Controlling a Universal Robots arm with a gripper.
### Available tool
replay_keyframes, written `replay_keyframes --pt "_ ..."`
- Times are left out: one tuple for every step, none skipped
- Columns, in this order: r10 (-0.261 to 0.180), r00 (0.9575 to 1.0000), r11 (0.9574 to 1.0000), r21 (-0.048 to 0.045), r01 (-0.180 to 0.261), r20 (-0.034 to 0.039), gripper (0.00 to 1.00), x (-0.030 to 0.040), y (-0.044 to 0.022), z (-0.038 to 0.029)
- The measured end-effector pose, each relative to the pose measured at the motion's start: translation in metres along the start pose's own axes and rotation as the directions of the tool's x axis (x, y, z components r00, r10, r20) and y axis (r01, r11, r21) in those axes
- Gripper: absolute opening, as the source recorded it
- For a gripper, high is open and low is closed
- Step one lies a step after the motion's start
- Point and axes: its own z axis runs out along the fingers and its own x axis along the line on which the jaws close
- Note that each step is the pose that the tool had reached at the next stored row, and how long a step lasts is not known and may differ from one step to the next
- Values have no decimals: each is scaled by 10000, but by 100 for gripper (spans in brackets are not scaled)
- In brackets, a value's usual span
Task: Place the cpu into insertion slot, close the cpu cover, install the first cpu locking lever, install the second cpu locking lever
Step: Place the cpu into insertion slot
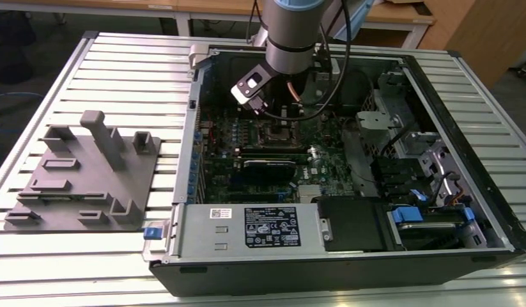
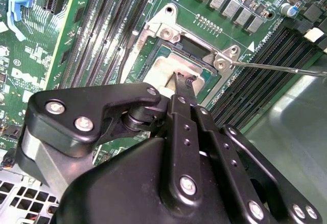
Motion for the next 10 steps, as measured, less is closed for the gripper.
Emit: replay_keyframes --pt "0 10000 10000 0 0 2 11 -1 0 1" --pt "1 10000 10000 -1 -1 0 11 -1 0 5" --pt "1 10000 10000 -2 -1 5 11 -1 0 9" --pt "0 10000 10000 -3 0 13 11 -2 0 12" --pt "-1 10000 10000 -3 1 19 11 -2 0 13" --pt "-1 10000 10000 -3 1 20 11 -2 -1 13" --pt "0 10000 10000 -4 0 18 11 -2 -1 14" --pt "0 10000 10000 -5 0 16 11 -1 0 15" --pt "0 10000 10000 -6 0 16 11 -1 0 15" --pt "0 10000 10000 -6 0 15 11 -1 0 15"
